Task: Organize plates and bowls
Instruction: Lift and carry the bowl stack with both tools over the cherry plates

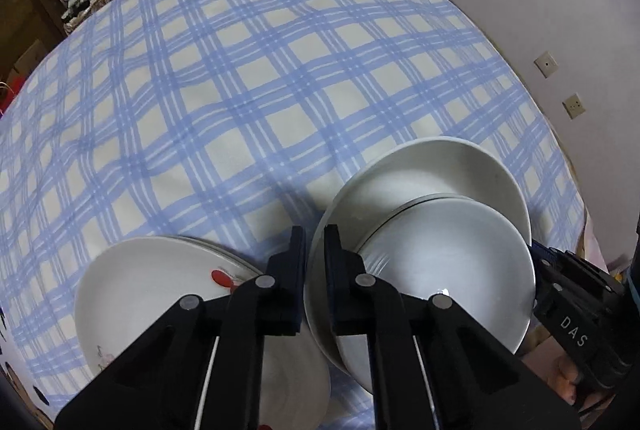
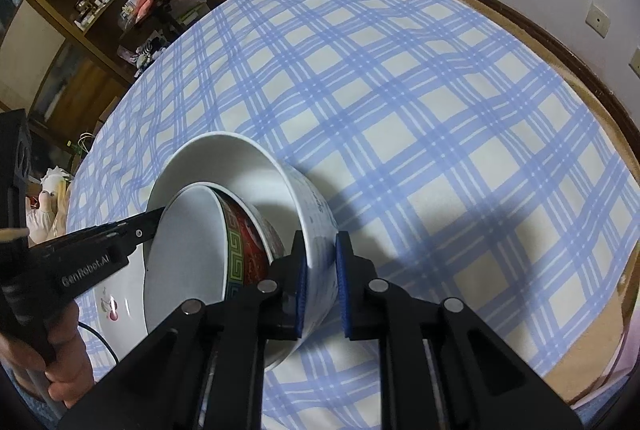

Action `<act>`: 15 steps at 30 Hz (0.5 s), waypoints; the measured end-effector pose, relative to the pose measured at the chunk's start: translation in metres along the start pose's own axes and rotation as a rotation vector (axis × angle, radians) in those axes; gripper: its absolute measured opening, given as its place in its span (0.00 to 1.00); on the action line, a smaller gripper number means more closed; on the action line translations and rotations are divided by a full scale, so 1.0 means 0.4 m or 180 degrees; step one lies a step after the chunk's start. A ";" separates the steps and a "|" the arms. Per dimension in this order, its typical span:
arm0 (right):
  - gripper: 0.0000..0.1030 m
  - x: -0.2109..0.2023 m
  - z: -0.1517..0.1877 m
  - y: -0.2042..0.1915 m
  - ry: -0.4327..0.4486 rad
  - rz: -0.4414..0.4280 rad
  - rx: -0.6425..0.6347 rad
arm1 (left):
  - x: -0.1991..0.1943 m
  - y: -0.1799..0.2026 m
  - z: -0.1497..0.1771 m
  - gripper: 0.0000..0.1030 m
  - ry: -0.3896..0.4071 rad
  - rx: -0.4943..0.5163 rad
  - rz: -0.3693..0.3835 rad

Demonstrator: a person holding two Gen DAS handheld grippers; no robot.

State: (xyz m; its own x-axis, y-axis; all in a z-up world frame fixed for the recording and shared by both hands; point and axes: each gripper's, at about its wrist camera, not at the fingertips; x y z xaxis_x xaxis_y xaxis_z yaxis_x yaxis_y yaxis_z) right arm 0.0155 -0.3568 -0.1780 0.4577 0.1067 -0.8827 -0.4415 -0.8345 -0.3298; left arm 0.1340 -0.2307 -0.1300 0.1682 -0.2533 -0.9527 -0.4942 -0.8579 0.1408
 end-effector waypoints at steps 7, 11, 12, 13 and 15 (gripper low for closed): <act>0.16 0.001 -0.002 0.006 0.0010 -0.0001 0.0099 | -0.002 0.001 0.004 0.08 0.0018 -0.0068 -0.0027; 0.15 0.003 -0.003 0.004 -0.0027 0.0041 0.0138 | -0.002 -0.001 0.003 0.09 -0.0023 -0.0107 -0.0022; 0.15 0.004 -0.002 0.003 -0.0065 0.0069 0.0153 | -0.002 -0.001 0.002 0.09 -0.0048 -0.0099 -0.0017; 0.15 0.002 -0.001 0.000 -0.0117 0.0115 0.0157 | -0.003 -0.003 0.002 0.09 -0.0093 -0.0109 -0.0006; 0.15 -0.001 0.005 -0.007 -0.0225 0.0151 0.0164 | -0.001 -0.010 0.005 0.10 -0.0205 -0.0122 -0.0023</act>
State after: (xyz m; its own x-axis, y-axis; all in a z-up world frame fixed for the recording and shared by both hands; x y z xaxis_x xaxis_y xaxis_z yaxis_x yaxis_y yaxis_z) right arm 0.0148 -0.3535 -0.1773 0.3806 0.1071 -0.9185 -0.5012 -0.8108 -0.3022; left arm 0.1344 -0.2263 -0.1308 0.1157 -0.2188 -0.9689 -0.4598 -0.8764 0.1430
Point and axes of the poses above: each gripper's, at about its wrist camera, not at the fingertips, and x roughly the way its jaws point, y to its right, z to its underside, and after that the axes turned 4 degrees about -x, right-handed
